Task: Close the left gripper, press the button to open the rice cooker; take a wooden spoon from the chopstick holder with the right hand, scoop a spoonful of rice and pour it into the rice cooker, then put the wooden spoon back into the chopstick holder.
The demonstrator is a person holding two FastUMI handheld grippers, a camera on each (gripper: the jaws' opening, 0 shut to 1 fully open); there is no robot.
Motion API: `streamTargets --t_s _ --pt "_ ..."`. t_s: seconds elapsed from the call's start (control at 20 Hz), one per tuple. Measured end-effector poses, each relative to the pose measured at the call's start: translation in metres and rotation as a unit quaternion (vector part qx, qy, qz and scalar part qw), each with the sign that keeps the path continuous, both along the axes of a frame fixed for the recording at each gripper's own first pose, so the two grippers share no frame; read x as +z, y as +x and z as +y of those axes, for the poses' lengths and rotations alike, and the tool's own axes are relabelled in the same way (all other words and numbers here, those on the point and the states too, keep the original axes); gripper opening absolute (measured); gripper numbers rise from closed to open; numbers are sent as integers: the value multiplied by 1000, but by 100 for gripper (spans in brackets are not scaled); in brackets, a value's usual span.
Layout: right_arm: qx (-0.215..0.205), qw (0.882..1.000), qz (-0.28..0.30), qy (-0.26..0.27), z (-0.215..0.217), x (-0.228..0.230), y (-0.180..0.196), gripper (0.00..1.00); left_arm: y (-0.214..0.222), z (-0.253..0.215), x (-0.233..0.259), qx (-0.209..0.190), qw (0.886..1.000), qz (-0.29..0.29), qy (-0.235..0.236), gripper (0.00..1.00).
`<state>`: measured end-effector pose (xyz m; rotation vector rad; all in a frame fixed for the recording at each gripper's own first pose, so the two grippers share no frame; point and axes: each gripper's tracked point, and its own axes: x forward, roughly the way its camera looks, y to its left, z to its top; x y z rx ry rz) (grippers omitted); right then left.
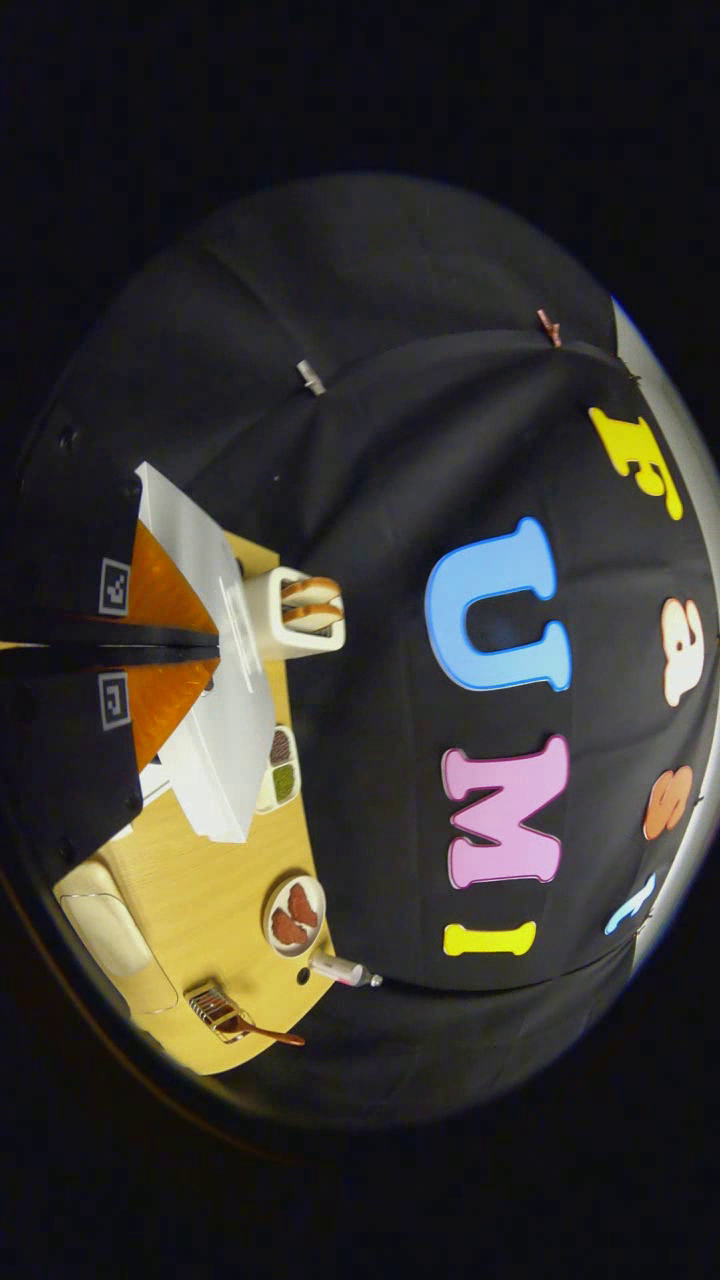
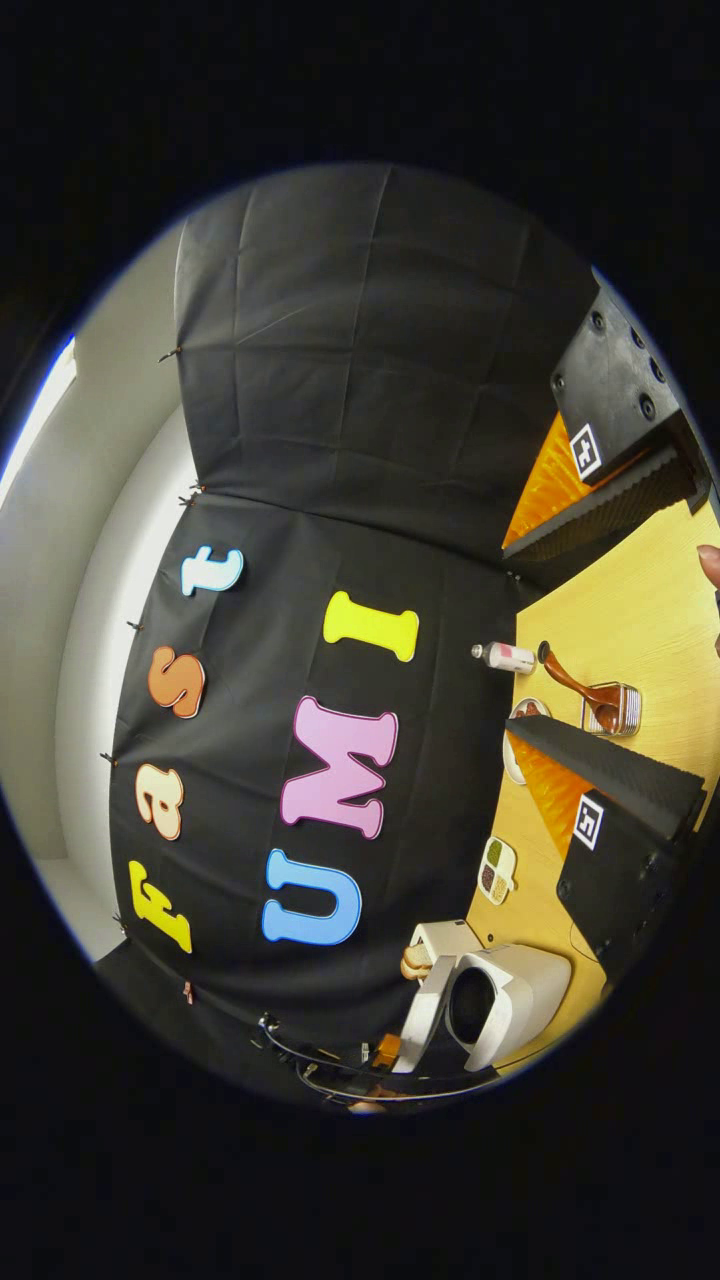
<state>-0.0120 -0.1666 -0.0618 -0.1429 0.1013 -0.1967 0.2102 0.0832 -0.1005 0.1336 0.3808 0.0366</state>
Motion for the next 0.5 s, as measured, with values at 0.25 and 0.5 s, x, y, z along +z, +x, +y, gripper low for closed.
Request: streamTargets --t_s 0.25,0.5 --pt "1 1000 8 15 -8 -5 -4 98 -29 -18 39 -6 996 -81 -23 35" --pt "29 999 25 23 -6 -23 3 98 -67 -48 55 -10 991 -120 -49 95"
